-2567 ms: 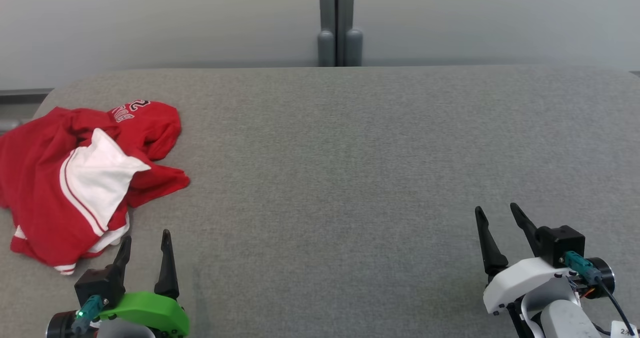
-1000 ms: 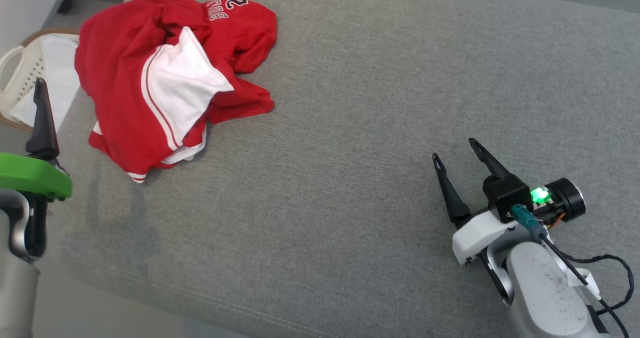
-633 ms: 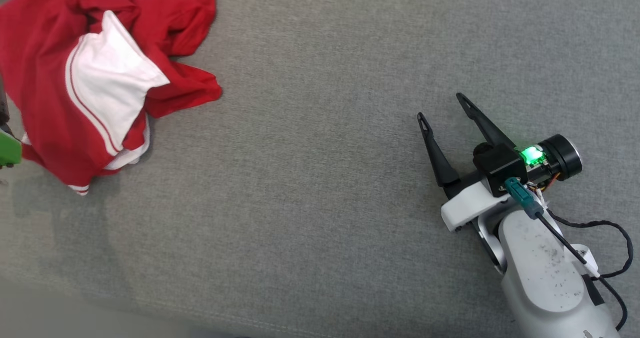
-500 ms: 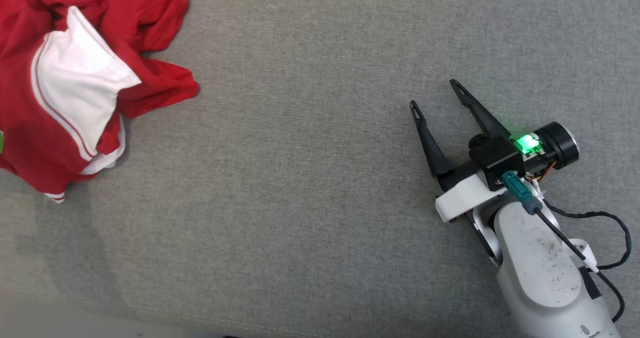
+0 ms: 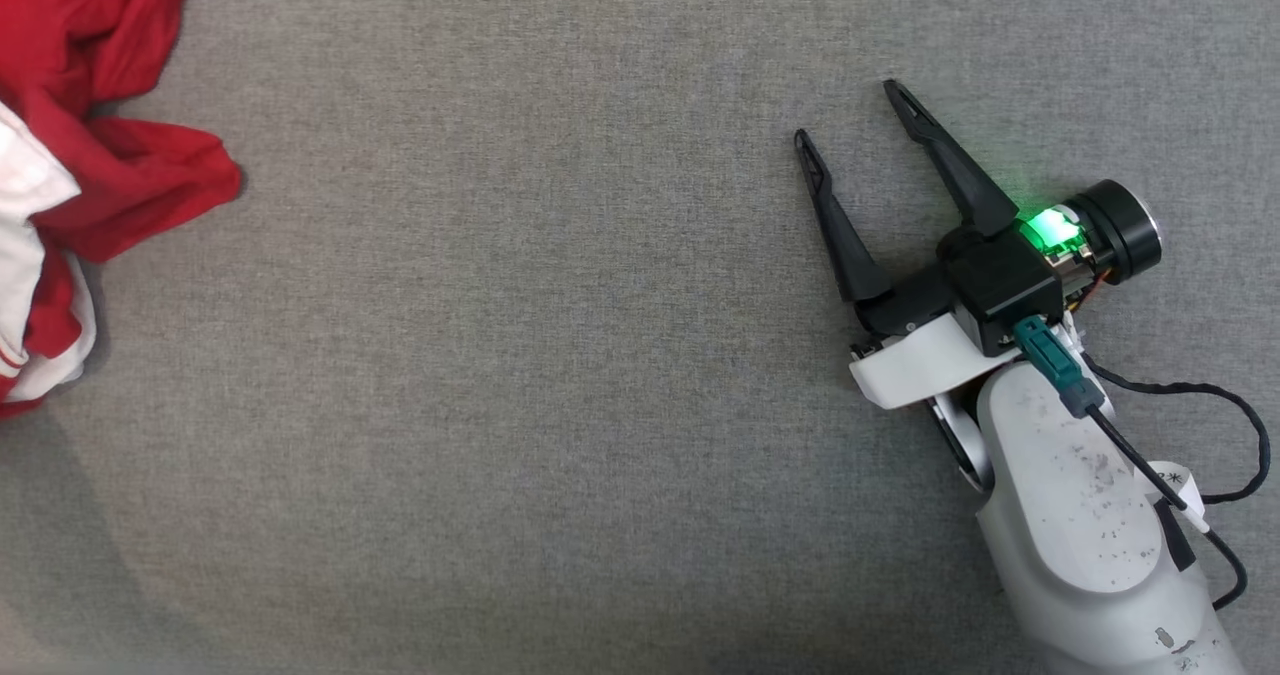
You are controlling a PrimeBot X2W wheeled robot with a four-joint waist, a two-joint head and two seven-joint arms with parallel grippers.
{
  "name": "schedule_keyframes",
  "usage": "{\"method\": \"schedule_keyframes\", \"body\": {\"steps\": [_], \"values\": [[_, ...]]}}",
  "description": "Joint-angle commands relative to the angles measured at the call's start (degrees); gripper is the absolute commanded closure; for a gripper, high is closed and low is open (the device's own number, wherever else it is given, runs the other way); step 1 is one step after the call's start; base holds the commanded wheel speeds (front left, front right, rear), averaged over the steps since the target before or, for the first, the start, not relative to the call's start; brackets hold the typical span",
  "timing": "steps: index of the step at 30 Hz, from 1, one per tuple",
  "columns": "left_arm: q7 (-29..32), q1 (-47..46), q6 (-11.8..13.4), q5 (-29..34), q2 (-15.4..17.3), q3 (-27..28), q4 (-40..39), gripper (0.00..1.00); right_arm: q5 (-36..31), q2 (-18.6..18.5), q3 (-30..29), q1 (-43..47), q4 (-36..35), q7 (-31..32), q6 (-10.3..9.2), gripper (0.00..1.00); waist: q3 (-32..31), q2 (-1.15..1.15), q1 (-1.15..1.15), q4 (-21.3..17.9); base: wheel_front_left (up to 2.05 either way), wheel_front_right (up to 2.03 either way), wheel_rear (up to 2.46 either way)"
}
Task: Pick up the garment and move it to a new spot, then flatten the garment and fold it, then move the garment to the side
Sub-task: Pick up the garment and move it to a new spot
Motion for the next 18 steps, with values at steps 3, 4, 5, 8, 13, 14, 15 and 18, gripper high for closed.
{"method": "schedule_keyframes", "body": {"steps": [3, 4, 5, 8, 13, 14, 15, 18], "values": [[-0.7, -1.34, -0.16, -0.88, 0.62, -1.43, 2.05, 0.0, -0.1, -2.96, -2.27, 2.2, 3.81, 1.0, -0.26, 0.0, 0.86, 0.0, 0.0, -0.86, 0.0, 0.0, 0.0], [-1.05, -1.5, -0.16, -0.45, 0.67, -2.06, 2.58, 0.0, -0.14, -2.98, -2.4, 2.32, 3.87, 1.0, -0.26, 0.0, 0.83, 0.0, 0.0, -0.84, 0.0, 0.0, 0.0], [-1.19, -1.59, -0.16, -0.44, 0.54, -2.43, 2.94, 0.0, -0.16, -3.0, -2.5, 2.38, 3.95, 1.0, -0.26, 0.0, 0.79, 0.0, 0.0, -0.82, 0.0, 0.0, 0.0], [-2.08, -2.45, -0.16, -0.28, 0.0, -3.44, 4.15, 1.0, -0.12, -3.01, -2.76, 2.73, 4.38, 1.0, -0.26, 0.0, 0.11, 0.0, 0.0, -0.65, 0.0, 0.0, 0.0], [-3.07, -3.89, -0.16, 1.74, -0.08, -3.59, 7.26, 1.0, 0.48, -2.79, -3.12, 3.68, 5.03, 1.0, -0.26, 0.0, -2.25, 0.0, 0.0, -0.37, 0.0, 0.0, 0.0], [-3.18, -4.18, -0.16, 2.38, -0.42, -3.46, 8.02, 1.0, 1.01, -2.7, -3.41, 3.86, 4.96, 0.99, -0.26, 0.0, -2.93, 0.0, 0.0, -0.35, 0.0, 0.0, 0.0], [-3.18, -4.81, -0.16, 3.25, -0.43, -3.04, 8.29, 1.0, 1.25, -2.63, -3.66, 4.0, 4.9, 0.97, -0.26, 0.0, -3.55, 0.0, 0.0, -0.34, 0.0, 0.0, 0.0], [-3.15, -6.74, -0.16, 7.52, -0.04, 0.43, 7.06, 1.0, 2.29, -2.13, -4.22, 4.57, 4.92, 0.88, -0.22, 0.0, -5.93, 0.0, 0.0, -0.32, 0.0, 0.0, 0.0]]}}
